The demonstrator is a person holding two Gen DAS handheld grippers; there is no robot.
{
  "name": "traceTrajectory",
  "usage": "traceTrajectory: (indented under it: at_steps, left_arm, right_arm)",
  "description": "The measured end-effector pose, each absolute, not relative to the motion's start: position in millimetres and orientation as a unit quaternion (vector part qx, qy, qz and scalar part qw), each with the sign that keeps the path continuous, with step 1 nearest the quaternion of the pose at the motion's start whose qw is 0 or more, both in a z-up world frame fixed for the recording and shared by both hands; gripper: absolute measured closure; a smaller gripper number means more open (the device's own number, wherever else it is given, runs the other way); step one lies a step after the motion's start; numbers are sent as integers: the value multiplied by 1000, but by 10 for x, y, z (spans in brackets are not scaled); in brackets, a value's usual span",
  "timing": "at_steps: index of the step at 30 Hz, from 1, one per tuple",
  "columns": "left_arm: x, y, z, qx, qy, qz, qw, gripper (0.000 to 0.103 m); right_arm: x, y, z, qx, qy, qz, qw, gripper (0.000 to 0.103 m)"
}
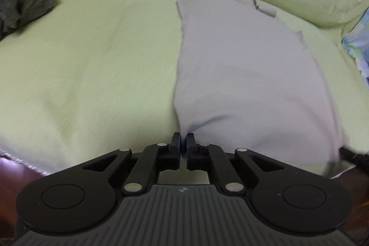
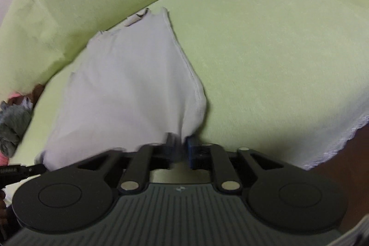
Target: Fold clothes
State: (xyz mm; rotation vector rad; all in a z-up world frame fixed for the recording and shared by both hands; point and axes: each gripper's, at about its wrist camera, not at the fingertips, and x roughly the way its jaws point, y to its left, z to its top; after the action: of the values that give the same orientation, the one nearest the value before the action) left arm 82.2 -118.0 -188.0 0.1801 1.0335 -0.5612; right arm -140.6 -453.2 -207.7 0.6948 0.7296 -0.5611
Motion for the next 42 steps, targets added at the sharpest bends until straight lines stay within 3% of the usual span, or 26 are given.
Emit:
traceTrajectory:
  at_steps: [5, 7, 9, 13, 20, 22, 26, 28, 29, 30, 34, 38, 42]
  left_arm:
    - [626, -1058, -1645, 115, 469, -257, 837, 99]
    - [634, -1023, -1613, 108, 458, -263, 842, 72]
    - [681, -997, -1597, 78, 450, -279, 845, 64]
    - [819, -1061, -1764, 36, 472, -284, 834, 64]
    - [886, -1123, -2040, -16, 484, -317, 815, 62]
    - [879, -1177, -2044, -21, 490, -329, 807, 55]
    - [846, -1205, -2050, -10, 489, -331, 807, 55]
    - [831, -1204, -2054, -11, 496, -332, 803, 60]
    - [836, -1208, -2050, -15, 502, -338, 796, 66]
    - [842, -1213, -2045, -21, 510, -344, 788, 103]
    - [883, -1213, -1839, -47, 525, -367, 766, 103]
    - [824, -1151, -1503, -9, 511, -375, 774, 103]
    - [808, -1130, -1729, 60, 547, -325, 769, 103]
  right_arm:
    - [-1329, -4443, -1322, 257, 292, -298, 872, 53]
    - [-1367, -4555, -1029, 249, 266, -297, 883, 49]
    - [-1280, -4621, -863, 253, 256, -292, 886, 45]
    - [-1052, -4627, -1180, 274, 298, -285, 869, 45]
    - [-1443, -4510, -2010, 316, 337, -292, 837, 45]
    - [-1519, -4530, -2111, 329, 330, -290, 836, 45]
    - [-1566, -4581, -2157, 341, 305, -279, 844, 43]
    - [-1538, -4595, -2157, 333, 304, -275, 849, 51]
    - [-1528, -4595, -2150, 330, 304, -273, 851, 84]
    - [-1502, -4597, -2156, 332, 307, -261, 853, 101]
    - [-1385, -4575, -2044, 328, 310, -227, 863, 101]
    - [-1427, -4625, -1618, 324, 298, -230, 868, 101]
    - [-1419, -4700, -1583, 312, 356, -253, 844, 100]
